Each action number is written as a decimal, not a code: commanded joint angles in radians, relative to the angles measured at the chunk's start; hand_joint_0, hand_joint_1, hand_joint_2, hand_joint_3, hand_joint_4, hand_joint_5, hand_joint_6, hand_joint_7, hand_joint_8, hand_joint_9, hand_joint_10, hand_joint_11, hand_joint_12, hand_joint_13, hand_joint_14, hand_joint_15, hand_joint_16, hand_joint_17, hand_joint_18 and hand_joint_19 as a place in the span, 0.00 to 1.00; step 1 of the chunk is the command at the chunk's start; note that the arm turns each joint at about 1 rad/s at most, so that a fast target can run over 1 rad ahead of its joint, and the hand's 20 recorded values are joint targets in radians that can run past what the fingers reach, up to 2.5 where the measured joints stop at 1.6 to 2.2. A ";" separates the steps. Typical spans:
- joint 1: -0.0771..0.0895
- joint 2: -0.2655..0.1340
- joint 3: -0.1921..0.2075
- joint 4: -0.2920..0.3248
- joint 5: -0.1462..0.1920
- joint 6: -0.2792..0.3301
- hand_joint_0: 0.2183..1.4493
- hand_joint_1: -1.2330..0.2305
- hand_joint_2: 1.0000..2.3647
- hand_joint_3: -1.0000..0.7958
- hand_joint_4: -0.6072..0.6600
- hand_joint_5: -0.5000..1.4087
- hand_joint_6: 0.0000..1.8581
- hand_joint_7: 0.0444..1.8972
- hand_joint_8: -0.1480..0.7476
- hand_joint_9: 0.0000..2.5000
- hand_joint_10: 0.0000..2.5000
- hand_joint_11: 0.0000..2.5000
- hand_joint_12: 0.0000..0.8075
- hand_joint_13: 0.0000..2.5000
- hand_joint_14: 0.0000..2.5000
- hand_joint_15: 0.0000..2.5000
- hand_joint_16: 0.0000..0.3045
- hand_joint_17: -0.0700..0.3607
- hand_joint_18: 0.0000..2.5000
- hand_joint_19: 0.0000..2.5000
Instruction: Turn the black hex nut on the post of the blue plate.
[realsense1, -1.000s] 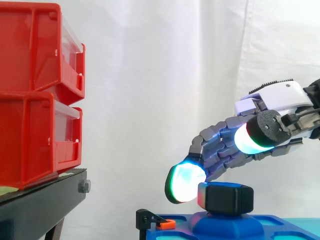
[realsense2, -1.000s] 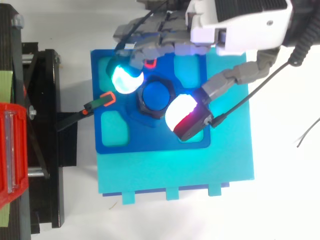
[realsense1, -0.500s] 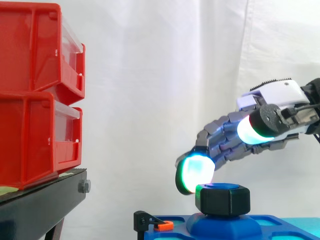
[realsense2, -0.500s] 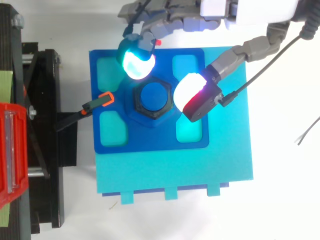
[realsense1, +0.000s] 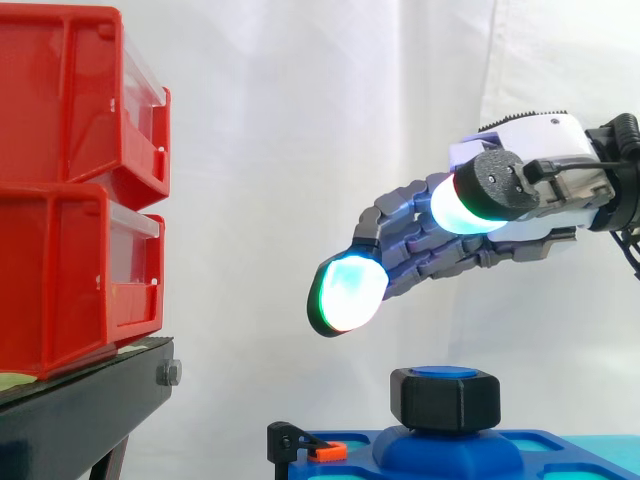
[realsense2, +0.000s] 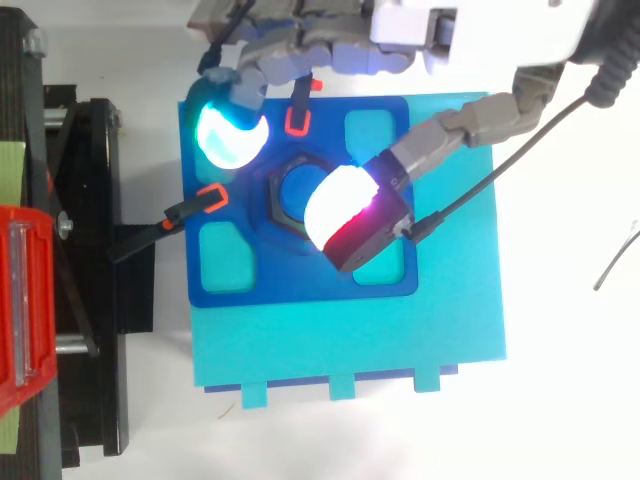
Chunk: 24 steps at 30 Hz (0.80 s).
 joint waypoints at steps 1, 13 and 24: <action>0.016 0.000 0.000 -0.006 0.025 -0.005 0.19 0.61 0.00 0.28 0.62 0.15 0.27 0.41 0.42 0.07 0.00 0.00 0.45 0.05 0.00 0.00 0.18 0.45 0.00 0.00; 0.060 0.000 -0.001 -0.066 0.065 -0.005 0.19 0.61 0.00 0.28 0.63 0.15 0.27 0.41 0.42 0.07 0.00 0.00 0.45 0.05 0.00 0.00 0.18 0.45 0.00 0.01; 0.080 0.000 -0.001 -0.089 0.092 -0.005 0.19 0.61 0.00 0.28 0.63 0.15 0.27 0.41 0.43 0.07 0.00 0.00 0.45 0.05 0.00 0.00 0.18 0.45 0.00 0.01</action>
